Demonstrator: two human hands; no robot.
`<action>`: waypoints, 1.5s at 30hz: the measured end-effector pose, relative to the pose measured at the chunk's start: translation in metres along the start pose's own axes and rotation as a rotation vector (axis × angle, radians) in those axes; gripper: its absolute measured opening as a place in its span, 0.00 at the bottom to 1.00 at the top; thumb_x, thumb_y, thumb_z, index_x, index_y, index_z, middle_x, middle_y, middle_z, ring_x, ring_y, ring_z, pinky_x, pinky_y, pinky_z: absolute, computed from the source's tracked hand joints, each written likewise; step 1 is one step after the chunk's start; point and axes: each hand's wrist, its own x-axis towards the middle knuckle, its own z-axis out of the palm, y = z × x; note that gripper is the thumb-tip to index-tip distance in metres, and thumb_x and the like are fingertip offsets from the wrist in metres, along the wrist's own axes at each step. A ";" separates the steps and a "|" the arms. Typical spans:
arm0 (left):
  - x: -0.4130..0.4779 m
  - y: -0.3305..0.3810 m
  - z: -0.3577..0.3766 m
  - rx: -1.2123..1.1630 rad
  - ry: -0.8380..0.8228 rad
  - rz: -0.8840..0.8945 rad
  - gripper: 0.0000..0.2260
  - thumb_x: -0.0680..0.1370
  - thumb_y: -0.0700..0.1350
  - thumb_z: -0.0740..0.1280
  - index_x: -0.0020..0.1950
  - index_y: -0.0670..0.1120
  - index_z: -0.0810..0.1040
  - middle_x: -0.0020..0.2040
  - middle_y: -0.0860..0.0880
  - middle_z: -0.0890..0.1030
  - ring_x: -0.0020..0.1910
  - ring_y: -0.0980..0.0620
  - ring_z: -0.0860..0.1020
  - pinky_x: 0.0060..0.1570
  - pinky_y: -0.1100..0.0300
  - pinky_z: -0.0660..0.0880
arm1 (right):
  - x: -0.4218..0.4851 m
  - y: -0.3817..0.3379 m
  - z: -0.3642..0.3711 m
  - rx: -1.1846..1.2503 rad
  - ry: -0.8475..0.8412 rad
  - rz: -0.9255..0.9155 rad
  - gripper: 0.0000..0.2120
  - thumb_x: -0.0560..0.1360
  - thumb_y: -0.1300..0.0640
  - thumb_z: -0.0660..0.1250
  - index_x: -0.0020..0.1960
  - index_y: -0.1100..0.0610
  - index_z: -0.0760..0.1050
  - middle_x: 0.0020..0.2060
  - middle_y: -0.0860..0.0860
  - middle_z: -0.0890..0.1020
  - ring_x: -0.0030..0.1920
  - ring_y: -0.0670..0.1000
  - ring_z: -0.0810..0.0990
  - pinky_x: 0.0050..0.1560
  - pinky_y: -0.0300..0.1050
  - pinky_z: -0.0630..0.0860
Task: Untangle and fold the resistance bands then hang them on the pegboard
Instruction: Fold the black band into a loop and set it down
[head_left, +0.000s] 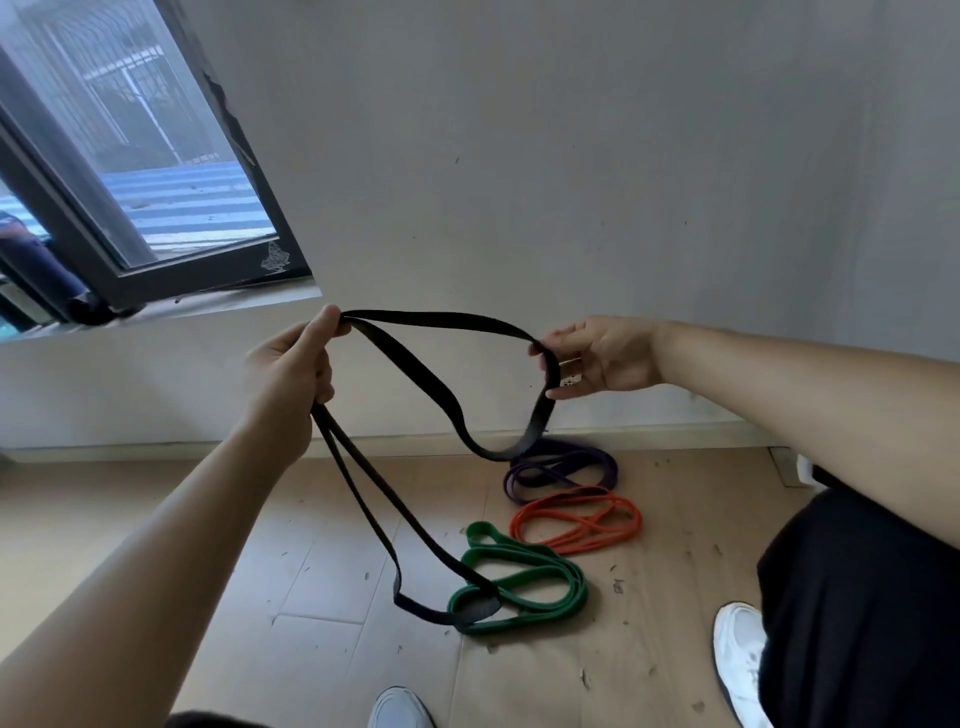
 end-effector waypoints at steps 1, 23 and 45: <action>0.001 -0.001 -0.001 0.002 0.003 -0.005 0.14 0.79 0.55 0.71 0.49 0.44 0.84 0.25 0.56 0.62 0.24 0.56 0.59 0.25 0.65 0.60 | -0.002 -0.001 -0.002 0.022 -0.013 -0.004 0.08 0.81 0.55 0.66 0.55 0.59 0.79 0.41 0.52 0.81 0.44 0.52 0.80 0.54 0.53 0.82; -0.013 0.012 0.013 0.006 -0.117 0.058 0.18 0.75 0.57 0.73 0.43 0.40 0.82 0.25 0.54 0.63 0.25 0.54 0.59 0.26 0.63 0.59 | 0.010 0.028 -0.008 -1.247 0.068 0.140 0.12 0.73 0.68 0.72 0.53 0.56 0.82 0.42 0.49 0.80 0.43 0.49 0.79 0.43 0.40 0.77; -0.032 0.017 0.046 0.383 -0.472 0.099 0.14 0.72 0.60 0.71 0.38 0.50 0.86 0.26 0.52 0.67 0.26 0.52 0.61 0.28 0.59 0.57 | -0.008 -0.021 0.105 -0.461 -0.098 -0.409 0.12 0.77 0.63 0.72 0.59 0.68 0.80 0.46 0.59 0.83 0.47 0.54 0.83 0.59 0.49 0.80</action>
